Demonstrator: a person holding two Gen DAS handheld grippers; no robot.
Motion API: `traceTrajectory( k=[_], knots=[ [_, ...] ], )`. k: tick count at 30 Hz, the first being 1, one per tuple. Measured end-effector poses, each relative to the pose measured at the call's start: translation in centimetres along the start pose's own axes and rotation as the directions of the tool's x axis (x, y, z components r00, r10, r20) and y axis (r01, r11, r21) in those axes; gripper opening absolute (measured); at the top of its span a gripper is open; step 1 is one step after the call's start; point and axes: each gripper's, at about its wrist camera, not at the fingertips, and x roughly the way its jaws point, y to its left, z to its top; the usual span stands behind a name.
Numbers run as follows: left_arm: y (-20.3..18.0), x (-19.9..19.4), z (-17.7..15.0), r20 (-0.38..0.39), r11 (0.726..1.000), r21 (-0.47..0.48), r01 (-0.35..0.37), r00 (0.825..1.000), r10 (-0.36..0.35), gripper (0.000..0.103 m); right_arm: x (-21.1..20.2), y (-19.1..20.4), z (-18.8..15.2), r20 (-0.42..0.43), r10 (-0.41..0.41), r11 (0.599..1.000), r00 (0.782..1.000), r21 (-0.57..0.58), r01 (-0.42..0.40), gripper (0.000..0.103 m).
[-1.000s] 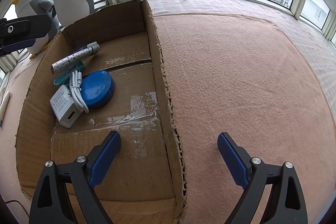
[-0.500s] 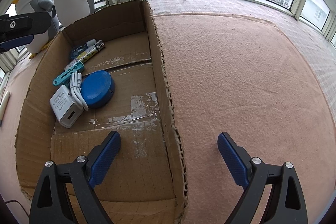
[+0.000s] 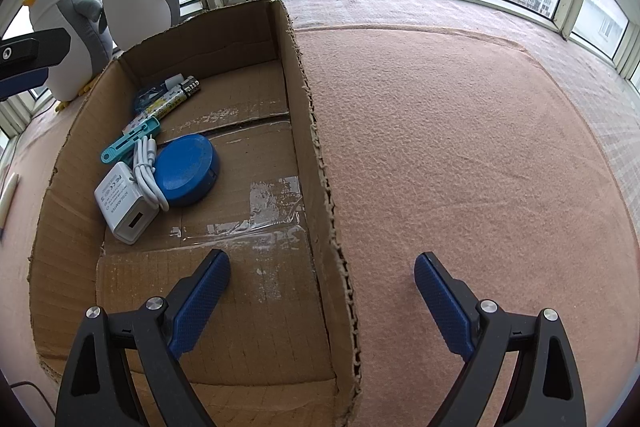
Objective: Organize rigid objects
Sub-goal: 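Move the left gripper to the blue phone stand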
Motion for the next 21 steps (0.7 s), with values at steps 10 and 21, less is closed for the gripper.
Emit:
traceTrajectory(
  k=[10,21],
  knots=[
    [7.2,0.4,-1.0,-0.068,0.987,-0.152,-0.042,0.997,0.032,0.096,-0.1,0.0,-0.1,0.000,0.000,1.000,1.000,0.000,0.000,0.091],
    [12.1,2.7,-3.0,-0.164,0.956,-0.281,-0.081,0.986,0.035,0.094,-0.1,-0.1,-0.1,0.000,0.000,1.000,1.000,-0.001,0.000,0.091]
  ],
)
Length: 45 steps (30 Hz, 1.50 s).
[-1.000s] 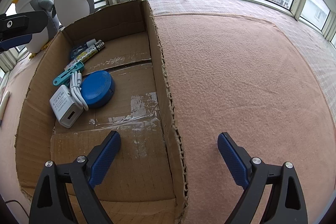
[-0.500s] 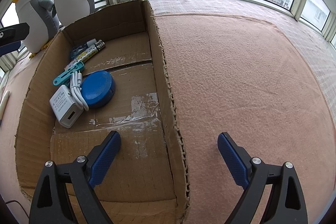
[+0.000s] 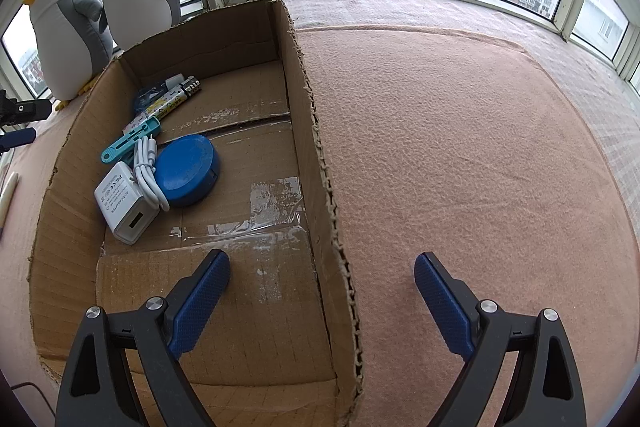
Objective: Organize rigid objects
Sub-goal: 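Move the left gripper to the blue phone stand, then close the left gripper on the blue phone stand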
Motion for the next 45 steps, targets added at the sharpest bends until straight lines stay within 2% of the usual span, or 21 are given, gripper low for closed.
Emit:
traceTrajectory(
  k=[9,13,15,21,31,40,45],
  knots=[
    [-0.5,2.1,-0.3,-0.063,0.998,0.040,-0.046,0.997,0.048,0.080,0.0,0.0,0.0,0.000,0.000,1.000,1.000,0.000,0.000,0.091],
    [-0.7,2.6,-0.3,-0.084,0.997,0.057,-0.049,0.995,0.053,0.065,0.0,0.0,0.0,0.000,0.000,1.000,1.000,-0.001,0.000,0.091],
    [-0.8,2.7,-0.3,-0.087,0.997,0.063,-0.053,0.995,0.058,0.061,0.0,0.0,0.0,0.000,0.000,1.000,1.000,-0.001,0.000,0.091],
    [-1.2,3.6,-0.4,-0.105,0.995,0.086,-0.050,0.993,0.059,0.058,0.0,0.0,0.0,0.000,-0.001,1.000,1.000,-0.002,0.001,0.092],
    [-1.2,3.9,-0.5,-0.097,0.988,0.124,-0.090,0.990,0.102,0.045,0.0,0.1,0.0,0.000,-0.002,1.000,1.000,-0.003,0.002,0.092],
    [-1.7,3.9,-1.3,-0.083,0.977,0.176,-0.117,0.988,0.134,0.044,0.0,0.1,-0.1,0.000,-0.004,1.000,1.000,-0.005,0.004,0.092],
    [-1.8,4.0,-1.5,-0.066,0.972,0.193,-0.132,0.987,0.148,0.034,0.0,0.1,-0.1,0.000,-0.003,1.000,1.000,-0.004,0.003,0.092]
  ],
)
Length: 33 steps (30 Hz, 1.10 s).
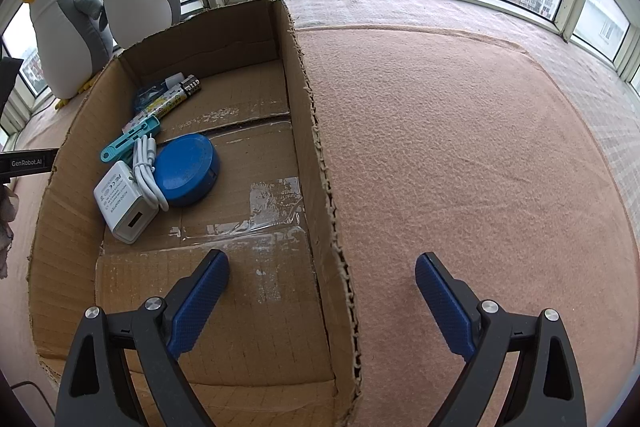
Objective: Organize rigid objects
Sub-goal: 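Close the left gripper on the blue phone stand, then carry the phone stand into the box and open the left gripper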
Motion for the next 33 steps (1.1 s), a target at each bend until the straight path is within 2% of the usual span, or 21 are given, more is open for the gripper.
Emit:
traceTrajectory(
  k=[13,21,26,33],
  knots=[
    [1.2,-0.7,-0.7,0.021,0.999,-0.040,0.009,1.000,-0.008,0.034,0.0,0.0,0.0,0.000,0.000,1.000,1.000,0.000,0.000,0.092],
    [1.0,-3.2,-1.6,0.072,0.999,-0.036,0.017,0.997,-0.015,0.034,0.0,0.0,0.0,0.000,-0.001,1.000,1.000,-0.002,0.001,0.092],
    [-0.6,-5.6,-1.6,0.120,0.999,0.000,0.045,0.992,-0.045,0.034,0.0,-0.1,0.0,0.000,-0.002,1.000,1.000,-0.002,0.002,0.092],
    [-5.5,-7.6,-0.6,0.161,0.988,0.090,0.123,0.977,-0.137,0.034,-0.1,-0.2,-0.1,0.001,-0.007,1.000,1.000,-0.005,0.007,0.092]
  ],
)
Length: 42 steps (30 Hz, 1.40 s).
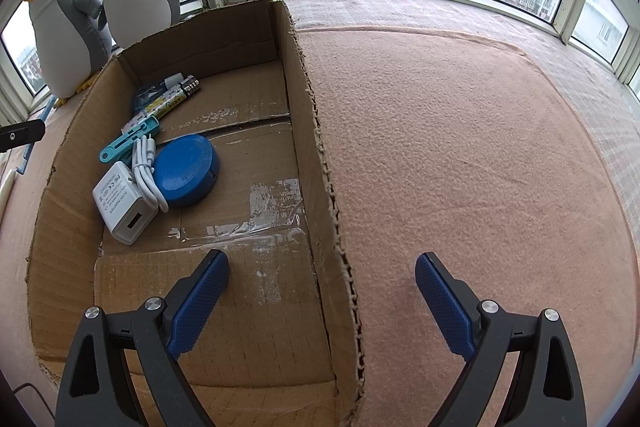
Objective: Organize rigid objects
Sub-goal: 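Carry the phone stand into the box and open the left gripper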
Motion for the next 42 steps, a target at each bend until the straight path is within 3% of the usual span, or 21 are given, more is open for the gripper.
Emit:
traceTrajectory(
  k=[6,14,29,30,32,34,42],
  knots=[
    [-4.4,0.4,1.8,-0.002,0.997,0.059,0.057,0.998,-0.057,0.034,-0.1,-0.1,0.0,-0.001,-0.002,1.000,1.000,-0.002,0.002,0.092],
    [-7.9,1.1,2.2,-0.011,0.991,0.107,0.078,0.997,-0.077,0.034,-0.1,-0.1,0.0,0.000,0.000,1.000,1.000,0.001,0.000,0.092],
    [-8.9,1.3,2.6,0.000,0.991,0.105,0.087,0.996,-0.087,0.035,-0.1,-0.2,0.0,0.000,0.000,1.000,1.000,0.002,0.000,0.092],
    [-8.8,1.3,2.7,0.004,0.991,0.102,0.086,0.996,-0.087,0.039,-0.1,-0.2,0.0,0.000,0.001,1.000,1.000,0.001,-0.001,0.092],
    [-8.7,1.1,2.9,0.018,0.990,0.102,0.096,0.995,-0.099,0.082,-0.1,-0.2,0.0,0.000,0.001,1.000,1.000,0.001,-0.001,0.092],
    [-8.7,0.5,2.9,0.054,0.990,0.111,0.087,0.994,-0.094,0.086,-0.1,-0.2,0.0,0.000,0.001,1.000,1.000,0.002,-0.001,0.092],
    [-8.6,0.5,3.3,0.049,0.991,0.108,0.073,0.996,-0.078,0.086,-0.1,-0.2,0.0,0.000,0.000,1.000,1.000,0.001,0.000,0.092]
  ],
)
